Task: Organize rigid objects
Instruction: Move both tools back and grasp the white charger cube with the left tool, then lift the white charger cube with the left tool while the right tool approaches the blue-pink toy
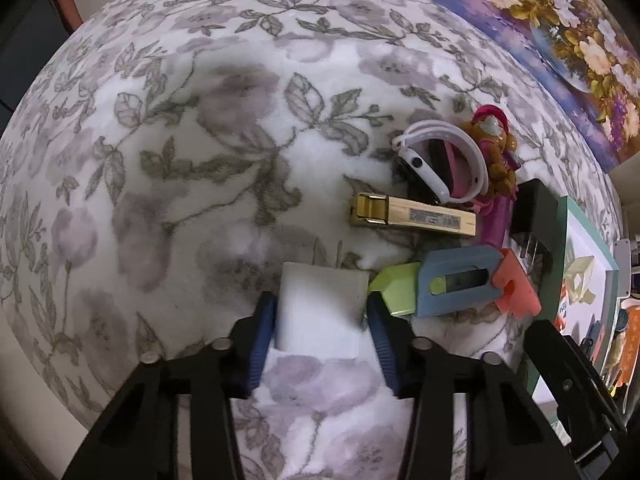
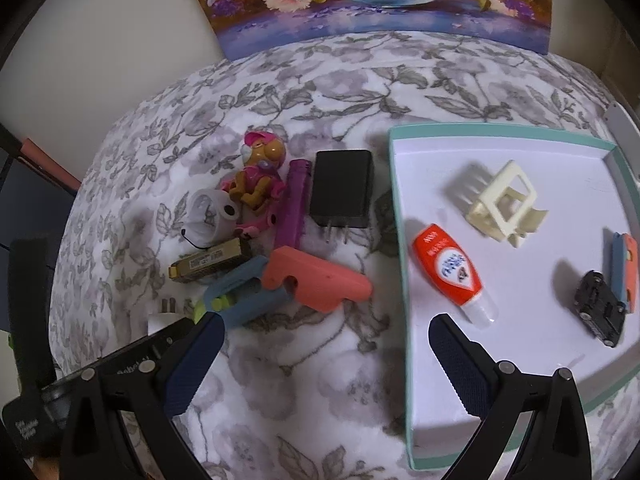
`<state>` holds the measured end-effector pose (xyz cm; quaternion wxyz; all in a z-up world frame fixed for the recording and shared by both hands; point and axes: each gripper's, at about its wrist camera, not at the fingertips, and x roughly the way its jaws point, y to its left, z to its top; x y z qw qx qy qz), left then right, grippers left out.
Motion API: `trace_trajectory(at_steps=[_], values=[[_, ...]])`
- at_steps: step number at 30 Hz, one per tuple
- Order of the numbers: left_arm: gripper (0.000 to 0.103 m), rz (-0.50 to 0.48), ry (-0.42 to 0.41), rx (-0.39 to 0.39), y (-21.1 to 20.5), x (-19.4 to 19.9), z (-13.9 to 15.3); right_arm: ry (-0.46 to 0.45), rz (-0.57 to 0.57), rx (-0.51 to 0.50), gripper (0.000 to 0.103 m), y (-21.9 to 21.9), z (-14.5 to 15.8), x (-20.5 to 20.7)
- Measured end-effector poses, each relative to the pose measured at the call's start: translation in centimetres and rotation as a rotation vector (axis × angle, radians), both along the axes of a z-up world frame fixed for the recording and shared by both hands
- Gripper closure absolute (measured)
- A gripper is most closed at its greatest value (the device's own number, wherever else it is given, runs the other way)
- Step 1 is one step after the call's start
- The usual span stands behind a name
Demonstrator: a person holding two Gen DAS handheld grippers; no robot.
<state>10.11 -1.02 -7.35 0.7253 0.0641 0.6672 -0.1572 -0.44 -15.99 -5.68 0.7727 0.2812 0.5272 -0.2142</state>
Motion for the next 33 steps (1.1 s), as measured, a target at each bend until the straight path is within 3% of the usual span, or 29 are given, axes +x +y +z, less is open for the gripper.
trace_trajectory(at_steps=[16,25,29,33], values=[[0.057,0.109,-0.031,0.013,4.3,3.1,0.5,-0.012,0.104,-0.039,0.000,1.5,-0.5,2.5],[0.057,0.106,-0.033,0.004,5.2,4.3,0.3,0.007,0.149,-0.062,0.000,1.4,-2.3,4.3],[0.057,0.112,-0.029,0.000,5.2,4.8,-0.2,0.026,0.132,-0.032,0.000,0.9,-3.3,4.8],[0.057,0.120,-0.021,-0.012,5.4,5.5,-0.7,0.037,0.082,0.071,0.000,0.6,-4.3,4.6]])
